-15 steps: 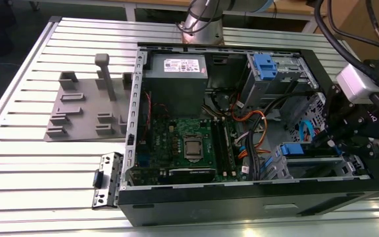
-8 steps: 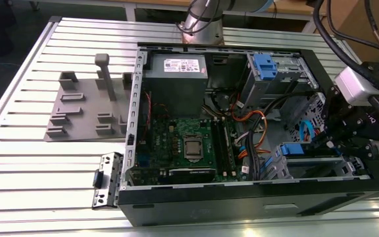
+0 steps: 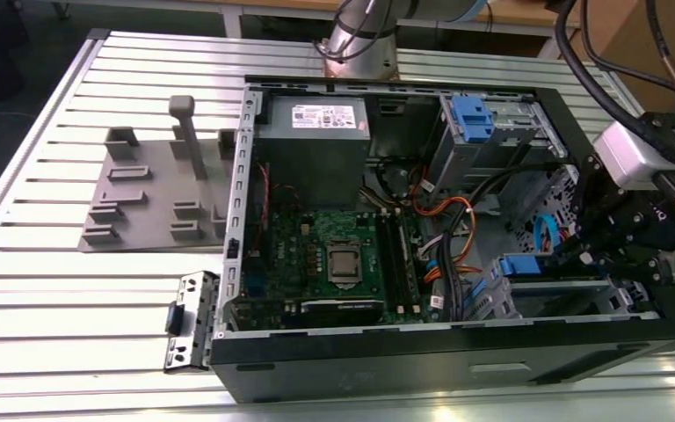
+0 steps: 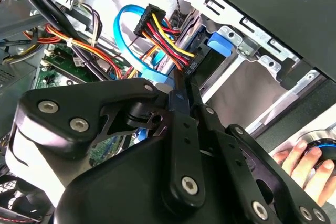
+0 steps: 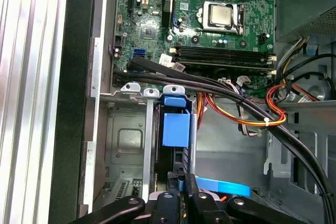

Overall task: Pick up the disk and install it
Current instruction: 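Insert the second disk wire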

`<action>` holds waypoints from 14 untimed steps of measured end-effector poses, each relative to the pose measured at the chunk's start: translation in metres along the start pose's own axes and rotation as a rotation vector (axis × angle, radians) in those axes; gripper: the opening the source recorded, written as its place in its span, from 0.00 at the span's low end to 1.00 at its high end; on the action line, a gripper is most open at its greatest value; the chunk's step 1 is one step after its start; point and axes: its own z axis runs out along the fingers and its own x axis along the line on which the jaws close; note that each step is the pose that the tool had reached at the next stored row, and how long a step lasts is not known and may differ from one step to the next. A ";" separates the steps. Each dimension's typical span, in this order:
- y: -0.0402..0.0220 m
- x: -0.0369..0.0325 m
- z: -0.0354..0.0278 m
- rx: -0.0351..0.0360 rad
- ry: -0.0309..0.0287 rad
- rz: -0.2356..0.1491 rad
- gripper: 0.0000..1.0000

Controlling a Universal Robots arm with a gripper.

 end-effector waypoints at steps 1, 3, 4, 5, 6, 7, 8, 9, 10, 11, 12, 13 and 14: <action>0.0000 0.0000 0.0000 0.0000 0.0001 0.000 0.16; 0.0000 0.0000 0.0000 0.0000 0.0003 0.000 0.16; 0.0000 0.0000 0.0000 0.0000 0.0004 0.000 0.16; 0.0000 0.0000 0.0001 0.0000 0.0004 0.000 0.16; -0.0002 -0.0001 0.0008 0.0003 -0.0014 0.000 0.17; -0.0002 -0.0001 0.0010 0.0002 -0.0012 0.000 0.17; -0.0002 0.0000 0.0009 0.0000 -0.0008 0.000 0.23; -0.0001 0.0000 0.0005 0.0000 0.0001 0.000 0.23; 0.0000 0.0000 0.0001 -0.0001 0.0009 0.000 0.23; 0.0000 0.0000 0.0001 -0.0001 0.0010 0.000 0.23; 0.0000 0.0000 0.0001 -0.0001 0.0011 0.000 0.23; 0.0001 -0.0001 -0.0010 -0.0001 0.0014 0.000 0.23; 0.0002 -0.0003 -0.0034 -0.0001 0.0012 0.000 0.23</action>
